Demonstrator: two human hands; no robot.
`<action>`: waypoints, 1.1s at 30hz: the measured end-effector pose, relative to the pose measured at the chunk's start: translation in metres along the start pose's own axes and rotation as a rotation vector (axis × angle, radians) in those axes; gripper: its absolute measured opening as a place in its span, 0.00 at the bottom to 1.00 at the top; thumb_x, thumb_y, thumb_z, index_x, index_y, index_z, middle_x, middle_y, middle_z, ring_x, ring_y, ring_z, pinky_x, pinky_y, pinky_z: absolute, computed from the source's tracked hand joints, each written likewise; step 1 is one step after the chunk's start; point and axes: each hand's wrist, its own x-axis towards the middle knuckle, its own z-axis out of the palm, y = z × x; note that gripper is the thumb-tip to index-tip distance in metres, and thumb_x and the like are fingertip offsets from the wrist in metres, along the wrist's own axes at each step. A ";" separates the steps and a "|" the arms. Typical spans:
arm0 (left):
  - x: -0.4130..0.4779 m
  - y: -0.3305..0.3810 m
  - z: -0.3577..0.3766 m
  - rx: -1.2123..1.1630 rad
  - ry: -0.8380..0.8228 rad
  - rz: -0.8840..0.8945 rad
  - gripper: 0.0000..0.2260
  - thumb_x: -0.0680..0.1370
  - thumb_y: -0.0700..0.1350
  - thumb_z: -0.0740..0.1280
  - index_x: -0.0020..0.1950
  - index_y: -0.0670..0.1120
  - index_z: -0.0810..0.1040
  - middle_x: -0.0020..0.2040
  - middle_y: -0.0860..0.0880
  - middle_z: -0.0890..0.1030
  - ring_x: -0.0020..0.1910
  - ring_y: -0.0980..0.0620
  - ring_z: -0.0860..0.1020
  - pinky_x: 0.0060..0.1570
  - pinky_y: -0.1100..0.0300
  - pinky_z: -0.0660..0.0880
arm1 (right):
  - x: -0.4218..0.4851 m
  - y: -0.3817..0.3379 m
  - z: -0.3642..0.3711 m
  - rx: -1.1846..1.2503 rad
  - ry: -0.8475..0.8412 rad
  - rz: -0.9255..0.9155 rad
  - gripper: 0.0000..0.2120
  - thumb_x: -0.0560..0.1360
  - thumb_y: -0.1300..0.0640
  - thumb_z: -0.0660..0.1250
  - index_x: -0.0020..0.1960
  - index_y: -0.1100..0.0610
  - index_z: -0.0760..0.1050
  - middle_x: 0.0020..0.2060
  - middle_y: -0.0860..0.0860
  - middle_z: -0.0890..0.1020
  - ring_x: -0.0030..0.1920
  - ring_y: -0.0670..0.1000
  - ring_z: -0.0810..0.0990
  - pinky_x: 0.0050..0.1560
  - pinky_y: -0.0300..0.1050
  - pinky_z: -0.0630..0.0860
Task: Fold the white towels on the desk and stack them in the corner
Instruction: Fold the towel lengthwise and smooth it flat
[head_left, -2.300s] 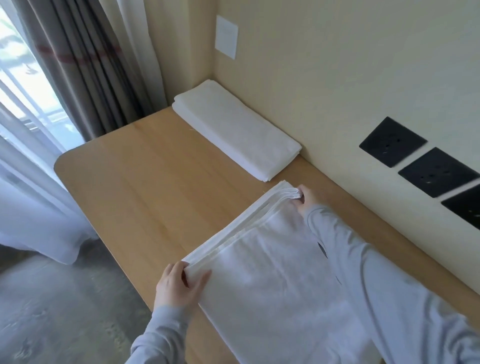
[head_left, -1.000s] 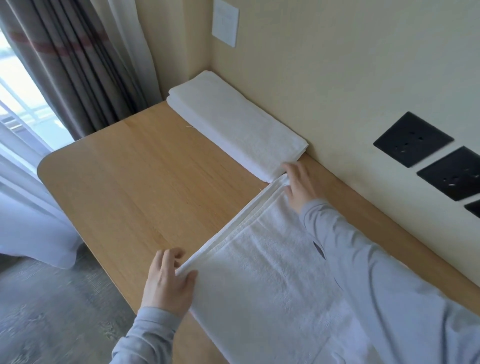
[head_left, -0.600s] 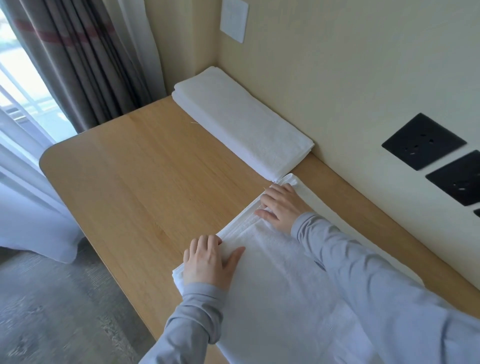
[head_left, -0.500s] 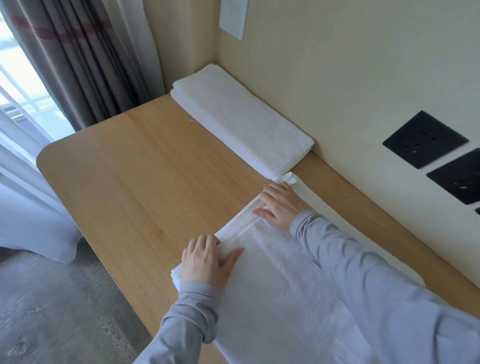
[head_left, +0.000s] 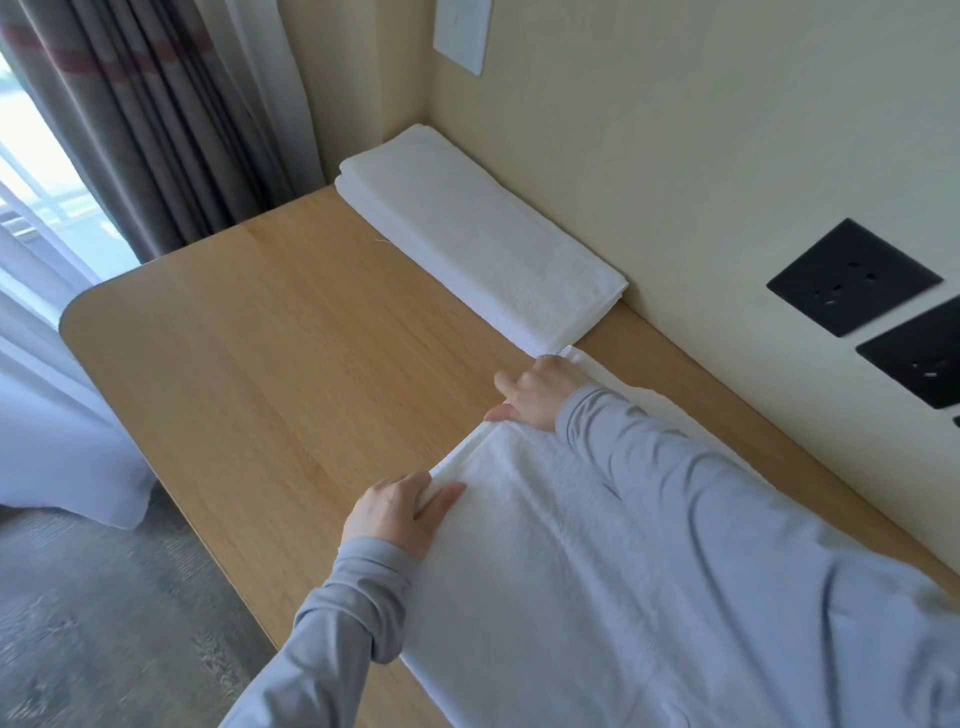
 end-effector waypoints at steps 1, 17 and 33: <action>-0.001 0.000 -0.001 0.009 -0.012 -0.031 0.23 0.73 0.64 0.62 0.29 0.49 0.61 0.29 0.52 0.68 0.33 0.49 0.68 0.33 0.58 0.62 | 0.000 -0.001 0.004 -0.009 0.010 0.016 0.27 0.77 0.35 0.46 0.50 0.58 0.67 0.23 0.49 0.64 0.27 0.51 0.67 0.36 0.45 0.64; -0.015 -0.030 -0.014 0.253 0.008 0.023 0.25 0.76 0.64 0.47 0.28 0.48 0.56 0.24 0.50 0.62 0.30 0.48 0.64 0.31 0.58 0.58 | -0.007 0.032 0.013 -0.227 0.501 0.224 0.26 0.75 0.45 0.63 0.23 0.56 0.68 0.18 0.49 0.68 0.22 0.50 0.68 0.30 0.41 0.70; -0.058 0.043 0.009 0.314 0.165 0.234 0.22 0.76 0.46 0.53 0.63 0.37 0.76 0.64 0.40 0.76 0.64 0.41 0.74 0.62 0.45 0.70 | -0.070 -0.117 -0.012 0.622 0.521 0.127 0.18 0.74 0.66 0.56 0.62 0.66 0.74 0.63 0.59 0.76 0.66 0.56 0.73 0.67 0.51 0.68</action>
